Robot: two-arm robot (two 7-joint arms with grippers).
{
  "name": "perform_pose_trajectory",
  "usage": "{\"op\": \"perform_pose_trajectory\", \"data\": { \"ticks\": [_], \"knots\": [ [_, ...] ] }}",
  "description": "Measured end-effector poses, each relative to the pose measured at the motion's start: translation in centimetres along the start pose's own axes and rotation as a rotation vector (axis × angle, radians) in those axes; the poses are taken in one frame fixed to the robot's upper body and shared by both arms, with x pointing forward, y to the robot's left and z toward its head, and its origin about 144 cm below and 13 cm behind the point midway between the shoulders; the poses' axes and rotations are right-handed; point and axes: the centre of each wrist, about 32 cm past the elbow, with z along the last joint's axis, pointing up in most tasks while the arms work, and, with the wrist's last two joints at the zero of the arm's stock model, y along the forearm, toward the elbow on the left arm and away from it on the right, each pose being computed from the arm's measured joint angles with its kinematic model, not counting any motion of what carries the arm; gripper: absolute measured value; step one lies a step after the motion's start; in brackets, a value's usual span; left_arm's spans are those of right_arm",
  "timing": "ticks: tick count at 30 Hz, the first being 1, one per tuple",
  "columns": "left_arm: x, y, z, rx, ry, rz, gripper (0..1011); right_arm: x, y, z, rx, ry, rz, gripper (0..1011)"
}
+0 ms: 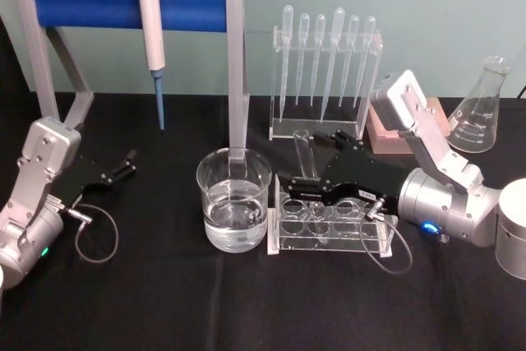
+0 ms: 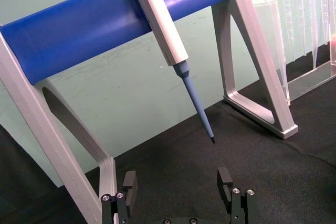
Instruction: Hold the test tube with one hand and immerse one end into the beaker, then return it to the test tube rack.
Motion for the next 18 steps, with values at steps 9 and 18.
{"op": "perform_pose_trajectory", "data": {
  "ticks": [9,18],
  "knots": [
    [0.0,0.0,0.0,0.0,0.0,0.0,1000,0.11,0.2,0.08,-0.005,0.007,-0.005,839],
    [0.0,0.0,0.0,0.0,0.0,0.0,1000,0.11,0.29,0.07,-0.004,0.021,-0.013,594]
  ]
}}
